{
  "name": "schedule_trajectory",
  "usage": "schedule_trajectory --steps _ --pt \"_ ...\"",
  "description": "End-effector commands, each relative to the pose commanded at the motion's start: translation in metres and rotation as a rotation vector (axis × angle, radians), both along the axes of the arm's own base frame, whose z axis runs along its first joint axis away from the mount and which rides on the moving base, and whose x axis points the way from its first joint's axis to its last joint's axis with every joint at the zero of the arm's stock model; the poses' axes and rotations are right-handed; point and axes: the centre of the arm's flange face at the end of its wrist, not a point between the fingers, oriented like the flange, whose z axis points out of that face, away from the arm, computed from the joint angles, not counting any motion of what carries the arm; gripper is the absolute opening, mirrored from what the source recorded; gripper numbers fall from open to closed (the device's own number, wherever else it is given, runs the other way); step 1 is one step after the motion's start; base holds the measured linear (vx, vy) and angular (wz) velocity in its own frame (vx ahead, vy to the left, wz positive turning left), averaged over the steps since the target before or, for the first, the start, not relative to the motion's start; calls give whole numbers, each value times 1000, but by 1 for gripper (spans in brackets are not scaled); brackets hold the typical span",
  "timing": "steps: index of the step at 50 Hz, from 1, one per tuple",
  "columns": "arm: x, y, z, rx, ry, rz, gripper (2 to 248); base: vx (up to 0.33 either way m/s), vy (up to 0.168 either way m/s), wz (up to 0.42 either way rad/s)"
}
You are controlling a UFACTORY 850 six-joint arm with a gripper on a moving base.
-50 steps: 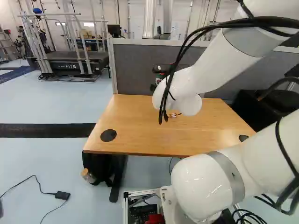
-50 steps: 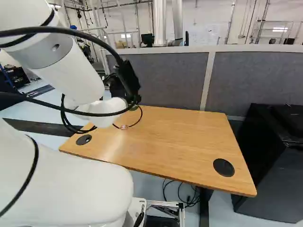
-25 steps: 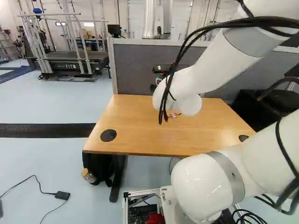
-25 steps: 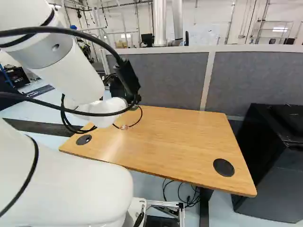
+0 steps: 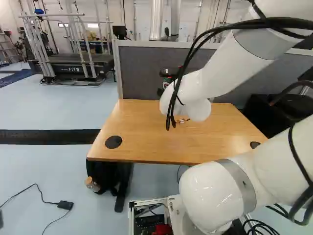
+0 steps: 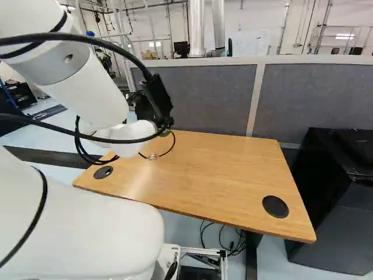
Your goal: Pick up the green bottle from the table
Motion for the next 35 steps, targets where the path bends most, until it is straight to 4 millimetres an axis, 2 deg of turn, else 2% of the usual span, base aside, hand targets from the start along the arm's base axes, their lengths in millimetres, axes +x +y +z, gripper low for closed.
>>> schedule_trajectory --steps 35 --pt "0 0 0 0 0 0 112 0 0 0"
